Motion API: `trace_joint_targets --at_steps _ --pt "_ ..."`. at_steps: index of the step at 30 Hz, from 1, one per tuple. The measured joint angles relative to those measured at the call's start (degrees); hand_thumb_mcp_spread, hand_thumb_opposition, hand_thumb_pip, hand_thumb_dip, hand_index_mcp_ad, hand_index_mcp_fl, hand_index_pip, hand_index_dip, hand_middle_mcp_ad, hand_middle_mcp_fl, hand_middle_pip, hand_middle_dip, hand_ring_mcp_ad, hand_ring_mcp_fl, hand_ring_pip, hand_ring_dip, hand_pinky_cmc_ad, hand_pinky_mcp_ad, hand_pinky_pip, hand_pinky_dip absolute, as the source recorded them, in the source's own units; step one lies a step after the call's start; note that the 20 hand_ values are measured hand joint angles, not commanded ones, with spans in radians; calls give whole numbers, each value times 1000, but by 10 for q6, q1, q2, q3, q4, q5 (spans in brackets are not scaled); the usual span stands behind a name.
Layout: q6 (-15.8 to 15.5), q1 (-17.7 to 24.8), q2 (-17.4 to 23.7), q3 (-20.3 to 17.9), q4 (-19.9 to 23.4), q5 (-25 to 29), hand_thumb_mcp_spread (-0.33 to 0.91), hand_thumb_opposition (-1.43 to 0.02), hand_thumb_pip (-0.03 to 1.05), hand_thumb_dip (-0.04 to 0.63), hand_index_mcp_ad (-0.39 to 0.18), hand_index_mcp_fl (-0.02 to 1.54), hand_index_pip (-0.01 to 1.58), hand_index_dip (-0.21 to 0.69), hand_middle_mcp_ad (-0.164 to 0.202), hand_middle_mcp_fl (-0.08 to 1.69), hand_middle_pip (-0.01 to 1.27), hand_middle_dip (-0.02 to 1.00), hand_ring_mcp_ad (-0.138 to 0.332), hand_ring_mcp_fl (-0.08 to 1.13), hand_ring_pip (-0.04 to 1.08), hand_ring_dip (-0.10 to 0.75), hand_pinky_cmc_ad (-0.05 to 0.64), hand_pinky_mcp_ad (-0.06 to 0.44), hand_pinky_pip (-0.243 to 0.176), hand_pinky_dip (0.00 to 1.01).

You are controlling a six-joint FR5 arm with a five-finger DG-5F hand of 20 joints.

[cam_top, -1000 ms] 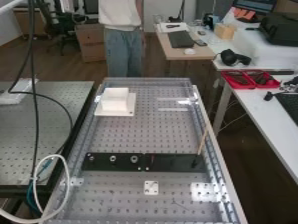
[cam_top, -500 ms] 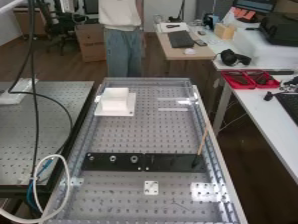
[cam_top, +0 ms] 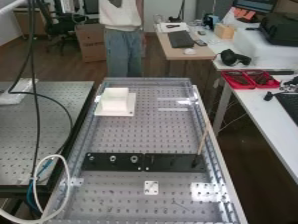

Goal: Grab the bearing and place it in the white container

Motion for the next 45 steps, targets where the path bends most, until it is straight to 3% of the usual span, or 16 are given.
trace_joint_targets --at_steps 13,24,38,45 --pt "-2 0 -2 -7 10 5 223 -730 316 19 2 24 70 10 82 5 124 124 202 -2 87 52 424 309 -106 136" --pt "-2 1 2 -38 41 24 265 -744 379 49 0 24 79 45 82 5 120 124 202 -2 87 52 428 312 -106 143" --pt "18 5 5 -109 110 79 312 -787 480 159 -38 24 79 51 89 5 120 124 202 -2 80 52 428 312 -106 145" --pt "28 15 3 -159 164 132 319 -805 480 175 -40 56 98 75 94 5 120 124 204 -2 80 52 428 312 -105 147"
